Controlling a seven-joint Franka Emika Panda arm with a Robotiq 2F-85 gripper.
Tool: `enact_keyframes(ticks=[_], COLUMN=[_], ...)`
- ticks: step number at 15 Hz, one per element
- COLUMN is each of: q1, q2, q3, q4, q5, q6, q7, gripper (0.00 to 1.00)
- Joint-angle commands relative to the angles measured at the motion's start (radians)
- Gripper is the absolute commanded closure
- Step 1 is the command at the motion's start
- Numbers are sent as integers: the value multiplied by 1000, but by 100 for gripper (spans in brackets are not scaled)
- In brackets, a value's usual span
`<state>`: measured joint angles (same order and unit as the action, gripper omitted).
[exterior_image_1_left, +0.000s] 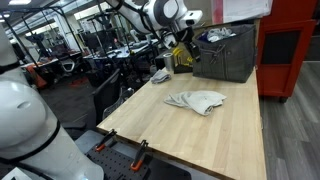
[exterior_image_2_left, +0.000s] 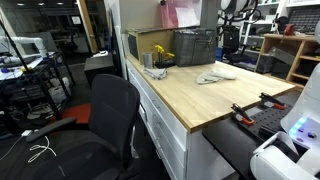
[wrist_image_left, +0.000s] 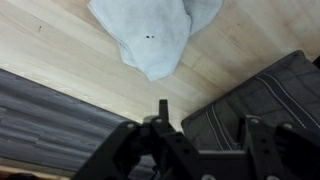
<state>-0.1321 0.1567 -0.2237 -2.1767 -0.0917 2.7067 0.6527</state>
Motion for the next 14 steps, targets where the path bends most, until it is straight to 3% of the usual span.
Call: enact_keyframes(ticks=[1,3,9,14], q1=[22,17,20,9], q2=[-75,-110,-73,60], q3=[34,90,155,177], q4=[-99,-145,-156,-135], q5=[73,236,641,926], q6=[-24,-64,-184,-75], q7=[-52,-162,-364,-521], gripper=[11,0,0,0])
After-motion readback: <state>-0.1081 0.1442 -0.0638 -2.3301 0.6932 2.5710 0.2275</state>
